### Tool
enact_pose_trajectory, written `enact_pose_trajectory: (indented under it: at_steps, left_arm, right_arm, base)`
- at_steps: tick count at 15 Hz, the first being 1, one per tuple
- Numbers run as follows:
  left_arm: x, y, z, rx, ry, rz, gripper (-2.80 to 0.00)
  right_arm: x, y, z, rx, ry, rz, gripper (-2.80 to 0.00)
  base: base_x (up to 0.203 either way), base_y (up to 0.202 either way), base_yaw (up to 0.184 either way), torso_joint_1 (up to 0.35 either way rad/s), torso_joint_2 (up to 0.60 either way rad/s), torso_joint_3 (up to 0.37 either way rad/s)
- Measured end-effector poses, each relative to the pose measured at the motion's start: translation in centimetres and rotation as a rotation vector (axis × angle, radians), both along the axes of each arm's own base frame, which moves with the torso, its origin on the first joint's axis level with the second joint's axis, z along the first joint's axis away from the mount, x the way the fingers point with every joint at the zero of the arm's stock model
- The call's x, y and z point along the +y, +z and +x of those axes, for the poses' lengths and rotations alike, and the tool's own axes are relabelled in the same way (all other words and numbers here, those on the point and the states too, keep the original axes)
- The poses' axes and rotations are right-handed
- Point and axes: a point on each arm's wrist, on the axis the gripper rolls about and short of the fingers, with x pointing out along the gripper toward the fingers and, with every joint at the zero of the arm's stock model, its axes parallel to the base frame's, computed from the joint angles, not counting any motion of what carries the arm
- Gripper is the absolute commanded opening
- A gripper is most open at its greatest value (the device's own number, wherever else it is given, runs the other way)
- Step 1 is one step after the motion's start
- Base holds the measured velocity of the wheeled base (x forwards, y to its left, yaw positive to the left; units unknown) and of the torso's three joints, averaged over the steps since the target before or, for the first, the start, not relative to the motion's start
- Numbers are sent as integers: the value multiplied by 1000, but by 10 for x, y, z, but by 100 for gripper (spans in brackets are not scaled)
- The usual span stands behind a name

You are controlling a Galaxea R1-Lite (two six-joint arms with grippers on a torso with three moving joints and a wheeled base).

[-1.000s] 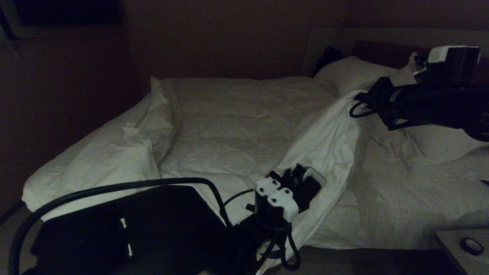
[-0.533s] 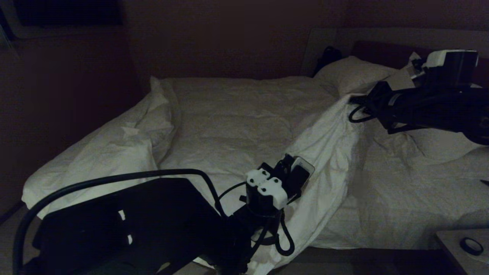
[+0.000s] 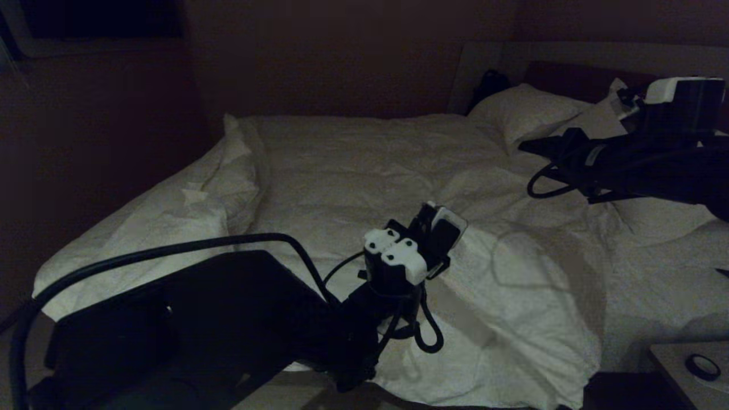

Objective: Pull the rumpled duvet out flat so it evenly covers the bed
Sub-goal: Flatten the corners of the folded blanket

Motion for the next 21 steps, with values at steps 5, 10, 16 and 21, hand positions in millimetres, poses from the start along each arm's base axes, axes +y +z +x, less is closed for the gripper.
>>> enact_pose_trajectory:
  at_steps: [5, 10, 16, 21]
  left_arm:
    - [13, 40, 32, -52, 69, -55, -280]
    - [15, 66, 47, -82, 93, -87, -280]
    - [10, 75, 51, -90, 89, -97, -280]
    - [3, 100, 57, -116, 83, -124, -280]
  right_arm:
    - [-9, -17, -16, 37, -2, -119, 0]
    - [-30, -55, -68, 125, -3, -306, 0]
    - [-36, -93, -120, 166, 111, -519, -280]
    - [-25, -100, -125, 131, 222, -641, -280]
  base:
    - [0, 0, 0, 0, 0, 0]
    - [0, 0, 0, 0, 0, 0]
    - [0, 0, 0, 0, 0, 0]
    - [0, 0, 0, 0, 0, 0]
